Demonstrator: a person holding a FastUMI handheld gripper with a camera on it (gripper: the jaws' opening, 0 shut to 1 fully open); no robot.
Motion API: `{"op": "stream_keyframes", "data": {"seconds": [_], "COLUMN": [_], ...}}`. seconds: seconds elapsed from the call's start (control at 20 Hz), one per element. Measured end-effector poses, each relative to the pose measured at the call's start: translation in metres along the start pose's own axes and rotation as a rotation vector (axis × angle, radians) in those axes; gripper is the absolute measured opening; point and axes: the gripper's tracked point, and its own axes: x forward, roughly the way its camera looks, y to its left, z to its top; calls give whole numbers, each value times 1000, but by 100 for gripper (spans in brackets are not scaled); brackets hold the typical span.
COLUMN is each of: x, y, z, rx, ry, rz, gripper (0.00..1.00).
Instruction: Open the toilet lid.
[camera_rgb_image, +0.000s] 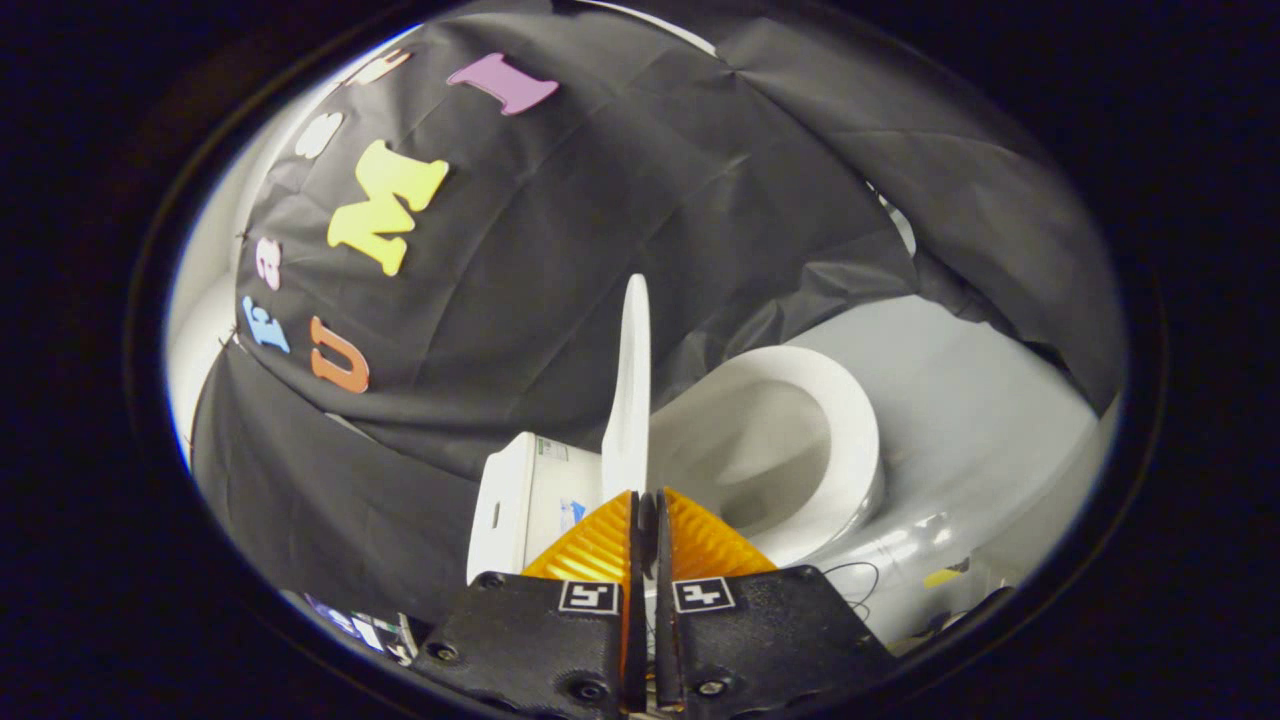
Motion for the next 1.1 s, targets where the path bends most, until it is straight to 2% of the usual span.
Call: {"op": "stream_keyframes", "data": {"seconds": [0.7, 1.1], "x": [2, 2], "y": [56, 107], "z": [-4, -13], "rx": [-171, -303], "ry": [3, 14], "rz": [-109, -133], "gripper": [8, 8]}}
